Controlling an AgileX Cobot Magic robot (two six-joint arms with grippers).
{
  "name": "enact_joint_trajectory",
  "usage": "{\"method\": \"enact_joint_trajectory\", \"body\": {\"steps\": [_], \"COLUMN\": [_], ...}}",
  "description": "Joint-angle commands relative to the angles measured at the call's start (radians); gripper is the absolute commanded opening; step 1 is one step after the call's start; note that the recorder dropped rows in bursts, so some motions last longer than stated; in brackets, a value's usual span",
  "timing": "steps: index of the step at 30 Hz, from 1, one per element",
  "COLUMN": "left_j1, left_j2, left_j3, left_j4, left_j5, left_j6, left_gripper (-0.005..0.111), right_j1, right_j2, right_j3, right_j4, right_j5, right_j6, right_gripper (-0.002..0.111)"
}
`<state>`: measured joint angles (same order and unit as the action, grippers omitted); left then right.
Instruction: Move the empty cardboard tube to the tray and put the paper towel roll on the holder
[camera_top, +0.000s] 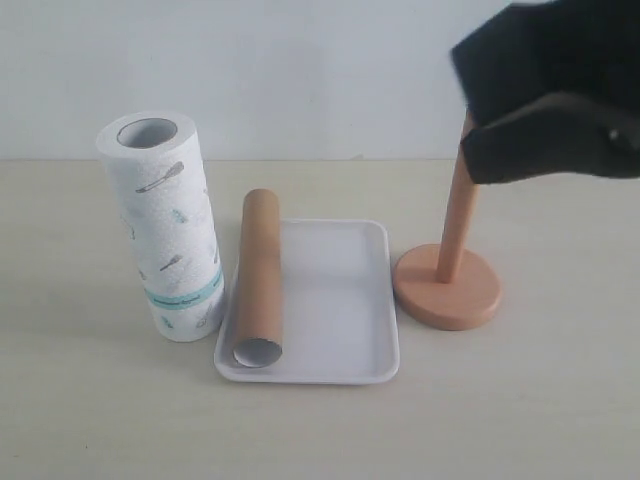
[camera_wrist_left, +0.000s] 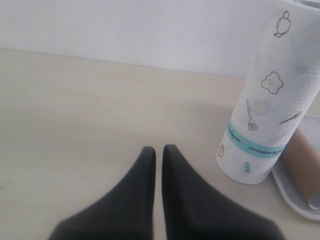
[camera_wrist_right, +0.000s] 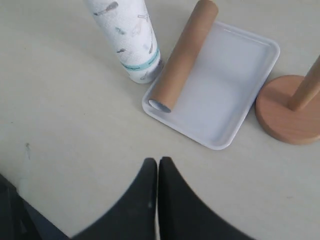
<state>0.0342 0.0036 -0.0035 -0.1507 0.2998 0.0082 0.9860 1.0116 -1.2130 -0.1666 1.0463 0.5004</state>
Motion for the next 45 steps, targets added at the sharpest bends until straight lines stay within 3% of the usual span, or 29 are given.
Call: {"method": "enact_joint_trajectory", "body": {"steps": [1,16,19,25,27,31,40,45], "left_j1": [0.002,0.002,0.002,0.002,0.002,0.002,0.002,0.002], "left_j2": [-0.004,-0.004,-0.004,-0.004,-0.004,-0.004,-0.004,-0.004], "left_j3": [0.004,0.004,0.004,0.004,0.004,0.004,0.004,0.004], "left_j4": [-0.006,-0.006,-0.006,-0.006,-0.006,-0.006,-0.006,-0.006], "left_j5": [-0.005,-0.005,-0.005,-0.005,-0.005,-0.005,-0.005,-0.005], "left_j6": [0.0,0.0,0.0,0.0,0.0,0.0,0.0,0.0], "left_gripper": [0.005,0.005,0.005,0.005,0.005,0.005,0.005,0.005], "right_j1": [0.0,-0.01,-0.12,-0.485,-0.607,-0.754,-0.813,-0.813], "right_j2": [-0.062,-0.217,-0.284,-0.505,-0.581,-0.684,-0.747,-0.747], "right_j3": [0.004,0.004,0.004,0.007,0.007,0.007,0.014,0.146], "right_j4": [-0.007,-0.001,0.086,0.105,0.105,0.105,0.128,0.132], "right_j5": [-0.009,-0.009,-0.011,-0.05,-0.05,-0.022,0.071,0.01], "right_j6": [0.0,0.0,0.0,-0.035,-0.136,-0.374,-0.452,-0.484], "right_gripper": [0.0,0.0,0.0,0.0,0.0,0.0,0.0,0.0]}}
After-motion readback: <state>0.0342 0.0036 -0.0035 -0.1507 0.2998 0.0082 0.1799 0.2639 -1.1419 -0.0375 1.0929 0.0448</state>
